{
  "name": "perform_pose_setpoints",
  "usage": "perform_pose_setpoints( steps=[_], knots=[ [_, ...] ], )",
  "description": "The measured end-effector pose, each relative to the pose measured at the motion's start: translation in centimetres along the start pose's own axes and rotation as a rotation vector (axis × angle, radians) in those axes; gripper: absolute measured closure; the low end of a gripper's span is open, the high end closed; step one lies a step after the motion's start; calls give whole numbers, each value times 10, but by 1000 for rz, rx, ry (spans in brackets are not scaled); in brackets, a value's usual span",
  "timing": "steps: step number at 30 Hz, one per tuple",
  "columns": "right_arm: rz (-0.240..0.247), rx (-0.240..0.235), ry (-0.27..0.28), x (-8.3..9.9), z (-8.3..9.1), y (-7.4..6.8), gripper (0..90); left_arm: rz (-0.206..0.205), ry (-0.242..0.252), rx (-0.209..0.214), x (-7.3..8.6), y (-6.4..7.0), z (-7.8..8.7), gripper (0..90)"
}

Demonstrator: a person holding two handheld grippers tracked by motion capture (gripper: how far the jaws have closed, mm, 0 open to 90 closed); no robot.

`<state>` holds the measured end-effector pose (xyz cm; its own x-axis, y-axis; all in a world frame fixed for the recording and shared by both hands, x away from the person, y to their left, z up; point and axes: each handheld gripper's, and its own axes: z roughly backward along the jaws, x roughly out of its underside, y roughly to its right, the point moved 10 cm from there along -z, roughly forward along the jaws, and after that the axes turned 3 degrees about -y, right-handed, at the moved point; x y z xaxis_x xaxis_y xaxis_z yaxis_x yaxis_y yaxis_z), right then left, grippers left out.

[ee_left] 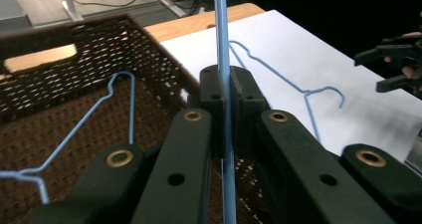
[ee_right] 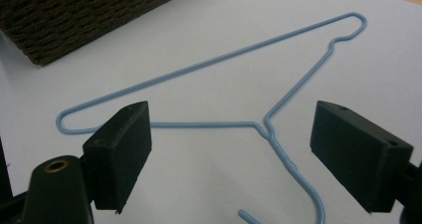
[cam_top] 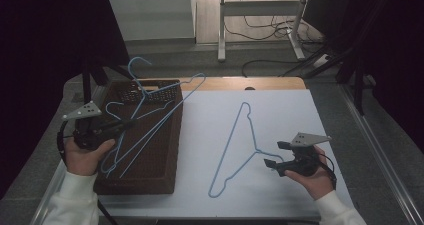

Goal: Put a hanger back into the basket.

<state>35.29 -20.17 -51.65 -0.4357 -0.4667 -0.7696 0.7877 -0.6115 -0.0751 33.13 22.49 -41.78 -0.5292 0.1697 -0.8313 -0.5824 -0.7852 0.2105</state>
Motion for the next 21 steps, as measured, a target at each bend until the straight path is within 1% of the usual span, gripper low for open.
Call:
perform_pose_setpoints(
  steps=[4, 6, 9, 11, 16, 21],
  knots=[
    [0, 0, -5, 1, -1, 0, 165, 22, 2, -24, 3, -10, 2, 866],
    [1, 1, -5, 1, -1, 0, 164, 22, 0, -37, 5, -14, 2, 866],
    [1, 3, -6, 1, -1, 0, 164, 33, 0, -47, 8, -19, 2, 866],
    [2, 3, -6, 1, -1, 0, 164, 34, -1, -51, 9, -22, 1, 866],
    [10, 8, -12, 2, -2, 1, 161, 59, 2, -72, 13, -33, 2, 866],
    [10, 9, -14, 3, -2, 1, 160, 85, 9, -79, 17, -44, 6, 866]
  ],
)
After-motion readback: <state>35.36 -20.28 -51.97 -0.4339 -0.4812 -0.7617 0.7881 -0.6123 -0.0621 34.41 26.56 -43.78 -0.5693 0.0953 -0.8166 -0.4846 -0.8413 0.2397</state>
